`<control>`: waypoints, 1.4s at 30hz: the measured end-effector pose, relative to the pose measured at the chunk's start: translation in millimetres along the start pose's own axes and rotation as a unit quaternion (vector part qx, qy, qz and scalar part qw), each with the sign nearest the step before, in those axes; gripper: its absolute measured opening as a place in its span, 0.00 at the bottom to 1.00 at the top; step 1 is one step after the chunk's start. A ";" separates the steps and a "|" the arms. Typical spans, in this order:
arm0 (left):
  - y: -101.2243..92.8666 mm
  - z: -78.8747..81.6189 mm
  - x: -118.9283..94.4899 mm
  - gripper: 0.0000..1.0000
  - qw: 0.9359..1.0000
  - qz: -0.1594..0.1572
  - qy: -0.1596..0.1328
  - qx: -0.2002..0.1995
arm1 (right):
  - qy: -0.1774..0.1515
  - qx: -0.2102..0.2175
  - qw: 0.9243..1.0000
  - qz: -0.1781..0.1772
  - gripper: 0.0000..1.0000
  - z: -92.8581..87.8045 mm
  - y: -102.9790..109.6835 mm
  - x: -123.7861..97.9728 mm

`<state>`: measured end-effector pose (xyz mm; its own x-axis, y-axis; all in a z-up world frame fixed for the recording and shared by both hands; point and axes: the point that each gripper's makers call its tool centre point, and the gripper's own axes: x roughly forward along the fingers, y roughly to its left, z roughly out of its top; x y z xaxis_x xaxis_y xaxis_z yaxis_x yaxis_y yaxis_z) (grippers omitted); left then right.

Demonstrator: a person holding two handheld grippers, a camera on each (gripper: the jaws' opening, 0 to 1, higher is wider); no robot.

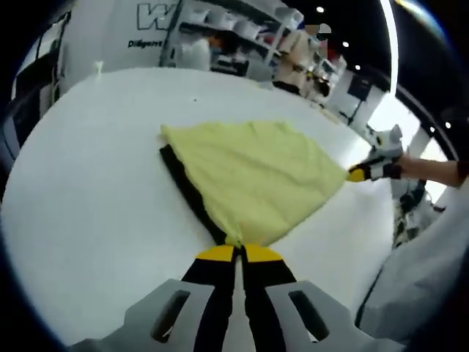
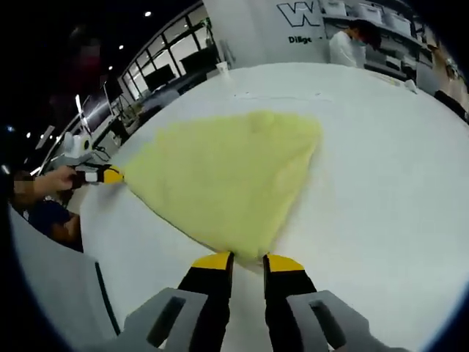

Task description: Fold the garment on the visible template until the final outline fits inside the template.

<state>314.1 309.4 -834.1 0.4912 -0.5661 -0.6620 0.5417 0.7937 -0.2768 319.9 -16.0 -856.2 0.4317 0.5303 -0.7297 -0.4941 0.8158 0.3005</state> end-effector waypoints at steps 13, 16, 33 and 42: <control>8.0 -4.5 -13.2 0.00 0.970 -0.067 0.073 0.223 | -0.019 -0.022 0.999 0.021 0.00 12.6 7.4 -16.3; 7.4 -16.3 -11.8 0.00 0.964 -0.073 0.089 0.239 | -0.012 -0.023 0.999 0.021 0.00 6.5 4.0 -9.2; 9.1 -42.4 -56.3 0.00 0.989 0.028 0.054 0.133 | -0.013 0.011 0.999 -0.039 0.07 -30.4 12.9 -28.9; -12.3 13.4 -98.6 0.09 0.991 0.067 -0.112 -0.003 | -0.099 0.037 0.994 -0.020 0.17 9.2 47.9 -91.3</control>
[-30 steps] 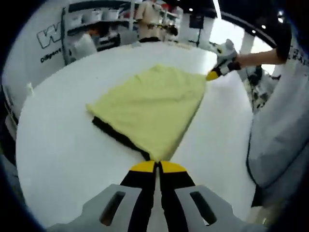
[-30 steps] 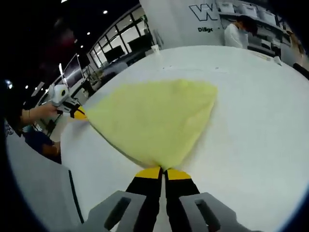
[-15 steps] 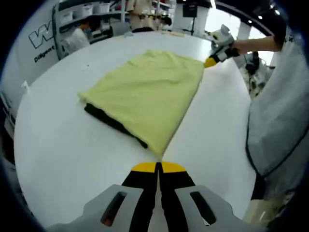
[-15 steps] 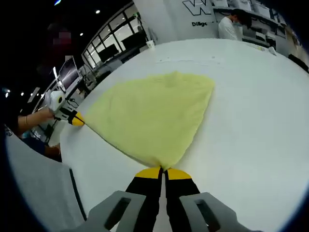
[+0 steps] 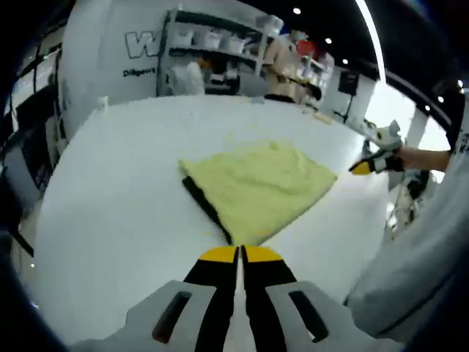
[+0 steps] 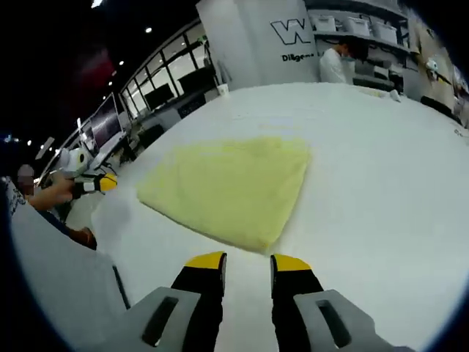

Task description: Fold the garment on the visible template until the final outline fits inside the template.

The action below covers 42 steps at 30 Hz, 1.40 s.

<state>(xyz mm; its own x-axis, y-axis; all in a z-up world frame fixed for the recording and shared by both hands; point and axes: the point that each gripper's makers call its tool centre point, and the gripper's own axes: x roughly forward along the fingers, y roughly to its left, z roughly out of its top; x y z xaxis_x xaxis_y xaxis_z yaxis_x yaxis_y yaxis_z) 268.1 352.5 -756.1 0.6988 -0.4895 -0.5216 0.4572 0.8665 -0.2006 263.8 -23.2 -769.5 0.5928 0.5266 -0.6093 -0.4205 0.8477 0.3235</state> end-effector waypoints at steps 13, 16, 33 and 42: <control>-19.0 47.9 -54.1 0.43 0.995 0.070 -0.066 -0.033 | -0.040 -0.040 0.998 -0.029 0.54 49.5 22.5 -40.5; -23.1 49.8 -50.6 0.60 0.994 0.071 -0.069 -0.037 | -0.044 -0.051 0.997 -0.028 0.68 51.1 28.0 -43.1; -28.6 40.6 -49.3 0.87 0.997 0.060 -0.048 -0.018 | -0.047 -0.022 0.998 -0.031 0.71 45.3 22.6 -40.8; -24.9 49.1 -44.4 0.93 0.996 0.065 -0.061 -0.021 | -0.037 -0.047 0.998 -0.022 0.69 50.4 25.6 -35.6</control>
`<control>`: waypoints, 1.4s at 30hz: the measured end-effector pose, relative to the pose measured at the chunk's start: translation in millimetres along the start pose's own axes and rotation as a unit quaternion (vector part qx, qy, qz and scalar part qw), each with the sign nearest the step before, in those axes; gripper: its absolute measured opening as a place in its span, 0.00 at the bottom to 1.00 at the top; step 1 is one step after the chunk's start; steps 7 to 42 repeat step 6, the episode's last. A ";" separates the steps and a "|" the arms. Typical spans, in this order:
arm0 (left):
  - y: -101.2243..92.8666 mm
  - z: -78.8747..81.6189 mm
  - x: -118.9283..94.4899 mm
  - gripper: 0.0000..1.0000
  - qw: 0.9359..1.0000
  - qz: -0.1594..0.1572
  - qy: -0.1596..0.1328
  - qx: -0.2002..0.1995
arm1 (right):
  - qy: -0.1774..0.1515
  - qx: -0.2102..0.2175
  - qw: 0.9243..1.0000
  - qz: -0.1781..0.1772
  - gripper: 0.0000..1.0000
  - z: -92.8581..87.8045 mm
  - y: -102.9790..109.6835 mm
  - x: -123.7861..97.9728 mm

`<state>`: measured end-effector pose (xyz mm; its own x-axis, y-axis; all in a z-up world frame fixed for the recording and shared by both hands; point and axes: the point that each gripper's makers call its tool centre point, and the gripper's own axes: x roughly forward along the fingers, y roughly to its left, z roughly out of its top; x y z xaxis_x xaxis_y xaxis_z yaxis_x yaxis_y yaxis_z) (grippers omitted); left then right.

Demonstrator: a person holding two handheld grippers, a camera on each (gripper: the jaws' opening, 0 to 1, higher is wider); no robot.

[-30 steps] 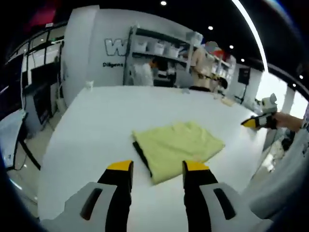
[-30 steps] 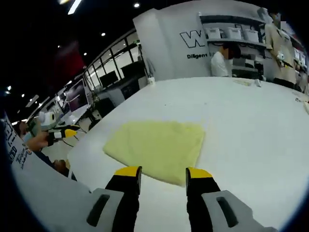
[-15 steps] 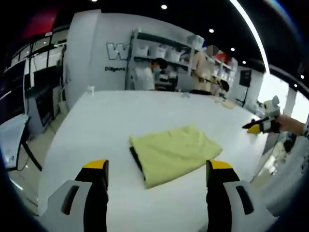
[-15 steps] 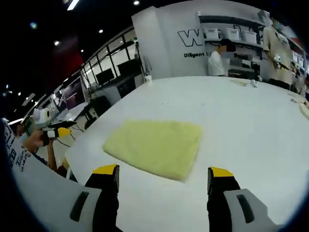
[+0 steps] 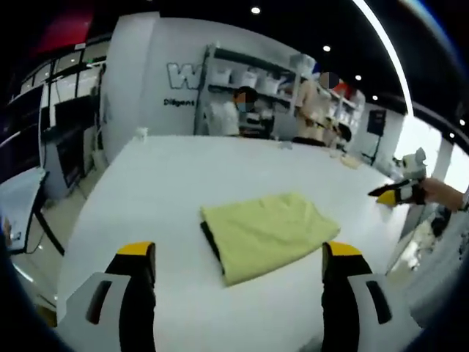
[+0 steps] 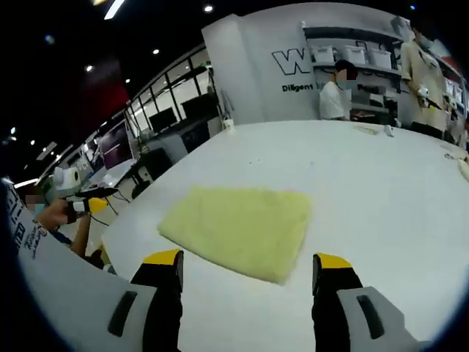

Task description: Fold the garment on the visible template until the final outline fits inside the template.

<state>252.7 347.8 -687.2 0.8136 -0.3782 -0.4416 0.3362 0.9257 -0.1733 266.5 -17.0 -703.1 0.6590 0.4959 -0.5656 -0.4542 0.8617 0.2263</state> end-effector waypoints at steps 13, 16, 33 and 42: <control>0.4 -1.9 -0.5 0.92 1.000 0.005 0.005 -0.003 | 0.006 0.012 1.000 0.002 0.66 0.2 -0.6 3.3; 0.4 -1.9 -0.5 0.92 1.000 0.005 0.005 -0.003 | 0.006 0.012 1.000 0.002 0.66 0.2 -0.6 3.3; 0.4 -1.9 -0.5 0.92 1.000 0.005 0.005 -0.003 | 0.006 0.012 1.000 0.002 0.66 0.2 -0.6 3.3; 0.4 -1.9 -0.5 0.92 1.000 0.005 0.005 -0.003 | 0.006 0.012 1.000 0.002 0.66 0.2 -0.6 3.3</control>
